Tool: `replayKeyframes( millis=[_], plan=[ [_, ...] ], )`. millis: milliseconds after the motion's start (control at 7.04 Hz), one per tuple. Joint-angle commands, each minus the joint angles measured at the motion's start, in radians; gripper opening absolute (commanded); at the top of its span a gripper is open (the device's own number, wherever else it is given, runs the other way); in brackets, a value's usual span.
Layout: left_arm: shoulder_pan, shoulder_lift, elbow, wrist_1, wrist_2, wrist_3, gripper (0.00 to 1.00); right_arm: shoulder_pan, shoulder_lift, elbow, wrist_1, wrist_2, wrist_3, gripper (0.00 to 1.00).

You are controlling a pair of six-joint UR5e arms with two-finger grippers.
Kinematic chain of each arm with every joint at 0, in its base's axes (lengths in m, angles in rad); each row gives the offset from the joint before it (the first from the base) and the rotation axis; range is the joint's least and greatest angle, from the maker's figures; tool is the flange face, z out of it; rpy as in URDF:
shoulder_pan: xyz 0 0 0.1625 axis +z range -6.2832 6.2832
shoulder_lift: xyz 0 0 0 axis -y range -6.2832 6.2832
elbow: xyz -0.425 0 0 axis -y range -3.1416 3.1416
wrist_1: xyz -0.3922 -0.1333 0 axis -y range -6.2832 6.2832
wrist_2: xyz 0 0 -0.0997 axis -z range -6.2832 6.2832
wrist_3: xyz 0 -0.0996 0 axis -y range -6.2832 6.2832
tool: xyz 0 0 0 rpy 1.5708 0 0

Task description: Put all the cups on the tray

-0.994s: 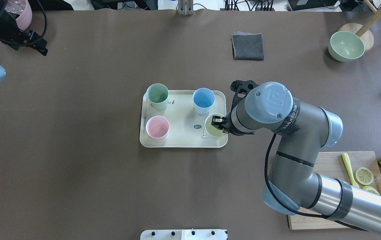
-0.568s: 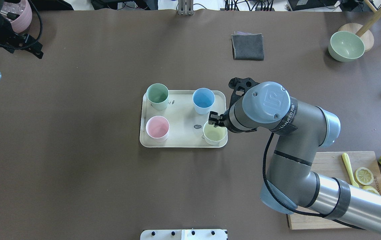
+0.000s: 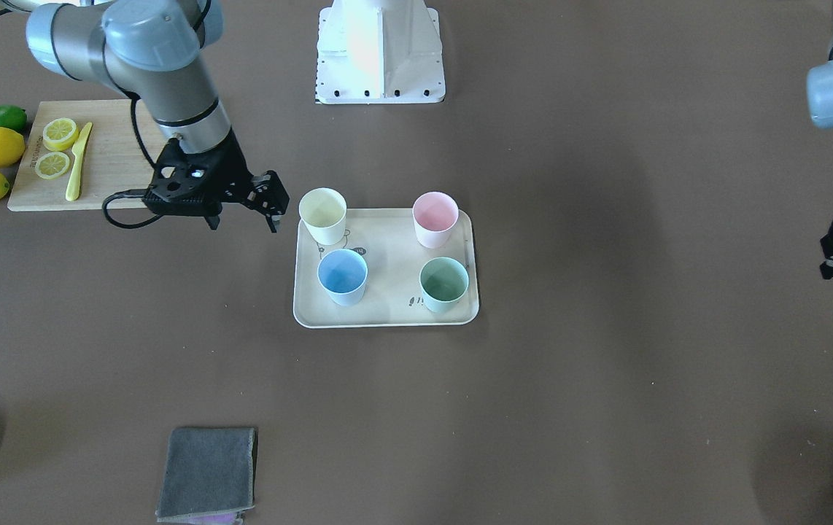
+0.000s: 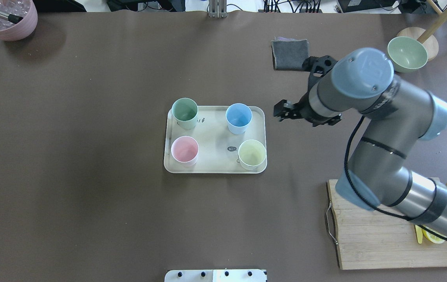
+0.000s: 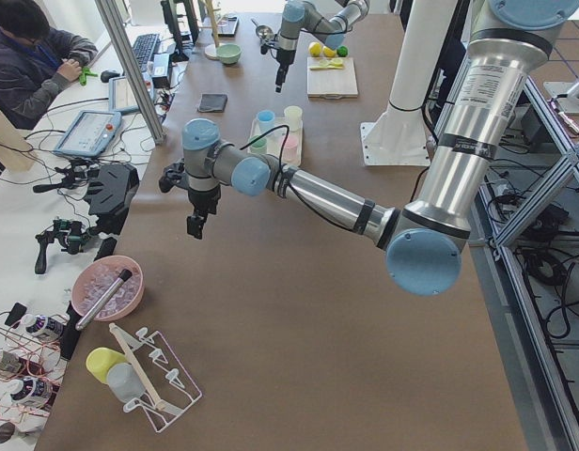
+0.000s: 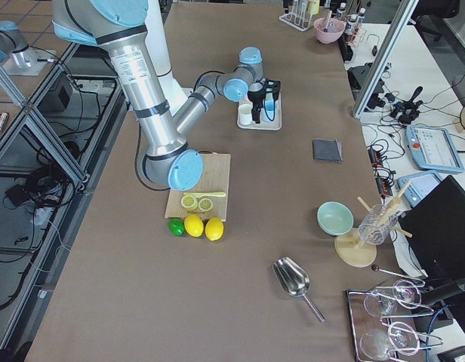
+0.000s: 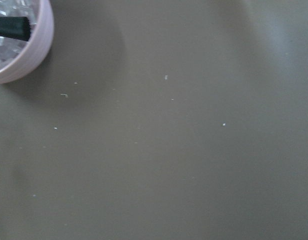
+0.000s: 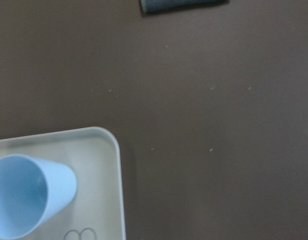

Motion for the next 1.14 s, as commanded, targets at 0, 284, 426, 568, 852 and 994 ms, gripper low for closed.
replayKeyframes(
  millis=[0,284,426,568,852,994],
  plan=[
    [-0.202,0.038,0.020,0.180,-0.053,0.235,0.99,0.246,-0.134,0.000,-0.009,0.189,-0.362,1.00],
    [-0.293,0.091,0.033,0.271,-0.083,0.256,0.99,0.522,-0.239,-0.008,-0.145,0.330,-0.804,1.00],
    [-0.319,0.175,0.038,0.259,-0.068,0.256,0.99,0.646,-0.272,-0.009,-0.277,0.340,-1.027,1.00],
    [-0.336,0.258,0.011,0.190,-0.069,0.253,0.99,0.701,-0.335,-0.020,-0.354,0.331,-1.111,1.00],
    [-0.326,0.335,0.017,0.046,-0.081,0.145,0.99,0.707,-0.420,-0.145,-0.318,0.328,-1.106,1.00],
    [-0.286,0.334,0.009,0.041,-0.081,0.039,0.99,0.732,-0.426,-0.191,-0.246,0.337,-1.105,1.00]
  ],
)
